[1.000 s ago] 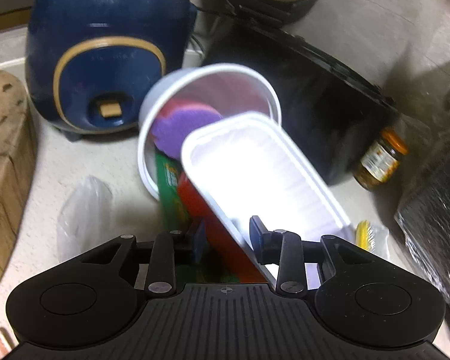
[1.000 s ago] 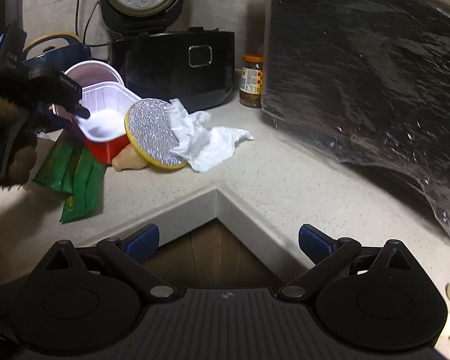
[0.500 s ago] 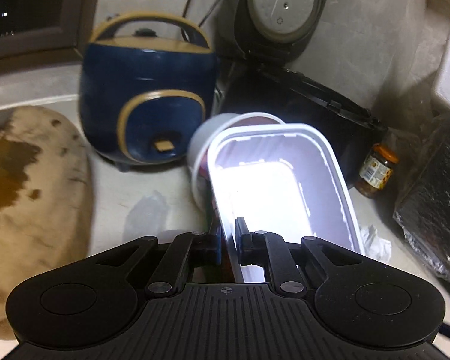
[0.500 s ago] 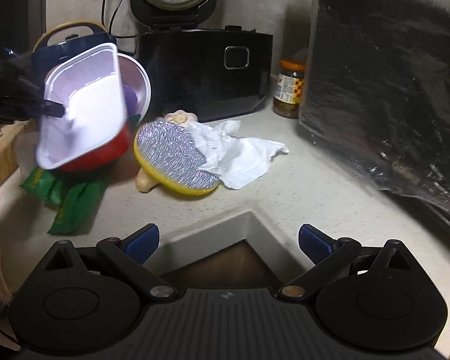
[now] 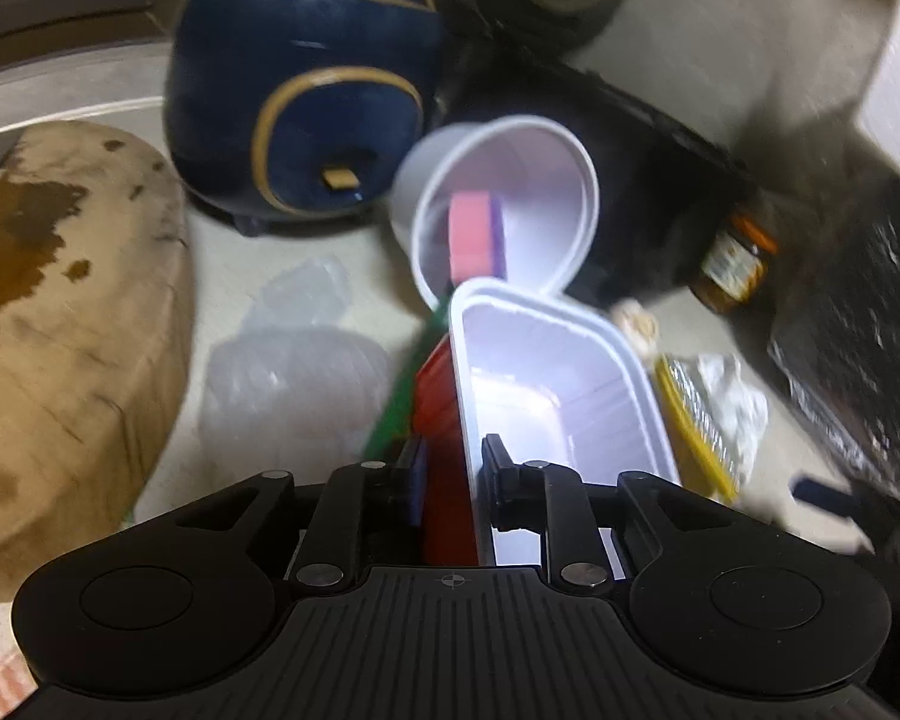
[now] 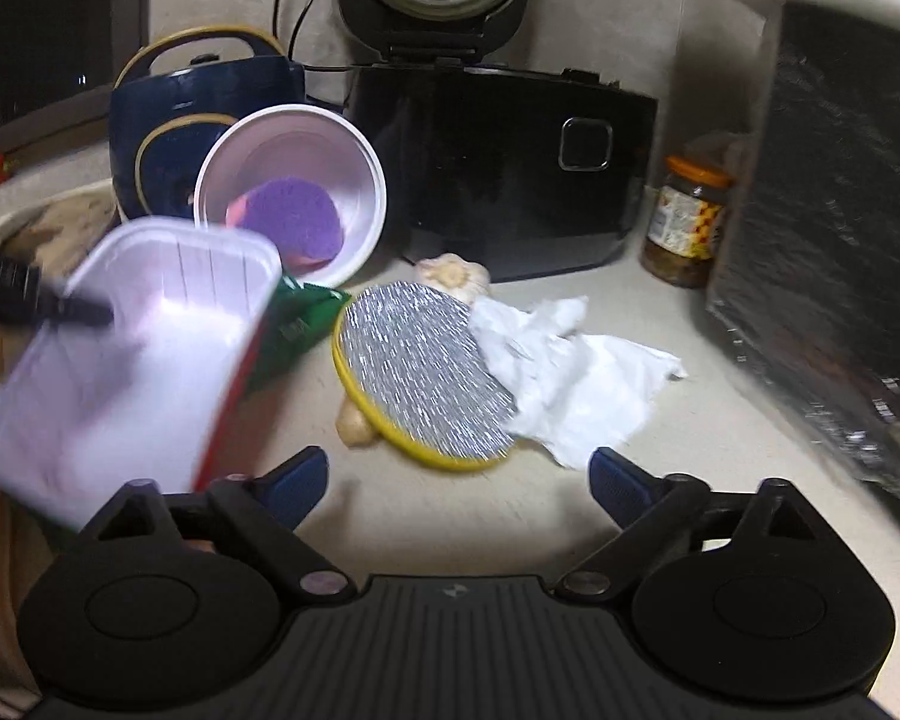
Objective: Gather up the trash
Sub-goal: 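Lift the red foil tray with the left tool off the pile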
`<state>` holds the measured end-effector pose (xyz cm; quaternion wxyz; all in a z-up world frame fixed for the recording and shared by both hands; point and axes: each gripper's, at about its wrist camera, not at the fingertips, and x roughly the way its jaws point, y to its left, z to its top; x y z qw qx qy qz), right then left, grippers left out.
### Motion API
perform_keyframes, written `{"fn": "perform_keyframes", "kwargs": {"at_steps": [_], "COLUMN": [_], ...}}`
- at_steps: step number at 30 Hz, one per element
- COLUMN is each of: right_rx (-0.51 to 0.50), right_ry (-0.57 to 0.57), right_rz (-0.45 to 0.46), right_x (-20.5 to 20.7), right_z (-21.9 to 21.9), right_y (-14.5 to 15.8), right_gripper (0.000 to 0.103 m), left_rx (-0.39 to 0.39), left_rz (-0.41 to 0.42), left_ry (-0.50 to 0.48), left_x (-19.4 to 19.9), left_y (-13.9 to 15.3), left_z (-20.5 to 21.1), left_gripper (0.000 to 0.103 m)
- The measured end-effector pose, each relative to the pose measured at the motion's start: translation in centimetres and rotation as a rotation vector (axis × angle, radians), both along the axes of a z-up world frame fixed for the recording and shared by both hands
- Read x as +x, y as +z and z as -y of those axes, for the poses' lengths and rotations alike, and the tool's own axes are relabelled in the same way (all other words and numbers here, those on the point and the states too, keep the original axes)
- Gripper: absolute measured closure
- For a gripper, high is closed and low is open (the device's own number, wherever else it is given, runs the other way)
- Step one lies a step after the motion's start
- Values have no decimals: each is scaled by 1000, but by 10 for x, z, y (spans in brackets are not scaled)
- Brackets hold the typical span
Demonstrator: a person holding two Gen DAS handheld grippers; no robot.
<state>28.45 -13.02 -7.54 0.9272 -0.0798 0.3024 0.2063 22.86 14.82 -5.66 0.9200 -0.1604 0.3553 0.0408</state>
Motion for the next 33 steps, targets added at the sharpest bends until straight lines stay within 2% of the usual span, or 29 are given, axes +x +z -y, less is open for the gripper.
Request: {"fn": "perform_keyframes", "kwargs": {"at_steps": [2, 4, 5, 7, 10, 12, 17, 22, 25, 26, 28, 30, 33], "right_rx": [47, 67, 63, 50, 78, 107, 152, 209, 241, 251, 274, 295, 291], "right_ry": [0, 0, -2, 0, 14, 10, -105, -280, -335, -344, -354, -349, -322], "right_rz": [-32, -63, -71, -68, -73, -64, -52, -100, -130, -135, -147, -154, -153], "right_x": [11, 23, 28, 34, 36, 35, 44, 56, 54, 52, 46, 40, 35], "right_z": [-2, -6, -8, -13, -13, -9, 24, 76, 101, 107, 118, 126, 125], "right_y": [0, -3, -4, -5, 0, 6, 16, 10, 2, 0, -4, -8, -12], "right_gripper": [15, 29, 33, 48, 64, 68, 69, 69, 67, 65, 48, 44, 44], "left_rx": [2, -8, -12, -22, -28, -32, -48, -52, -59, -59, -53, -49, -51], "left_rz": [-4, -20, -27, -32, -34, -36, -39, -43, -46, -48, -51, -54, -65], "left_ry": [-20, -29, -34, -50, -65, -72, -64, -60, -56, -56, -60, -64, -70], "left_x": [0, 1, 2, 4, 5, 6, 7, 8, 8, 7, 7, 6, 7], "left_y": [-5, -11, -13, -15, -17, -17, -17, -18, -18, -18, -17, -17, -18], "left_z": [2, 3, 2, 3, 4, 4, 2, 3, 3, 3, 4, 5, 7], "left_gripper": [80, 80, 80, 80, 80, 80, 80, 80, 80, 80, 80, 80, 80]}}
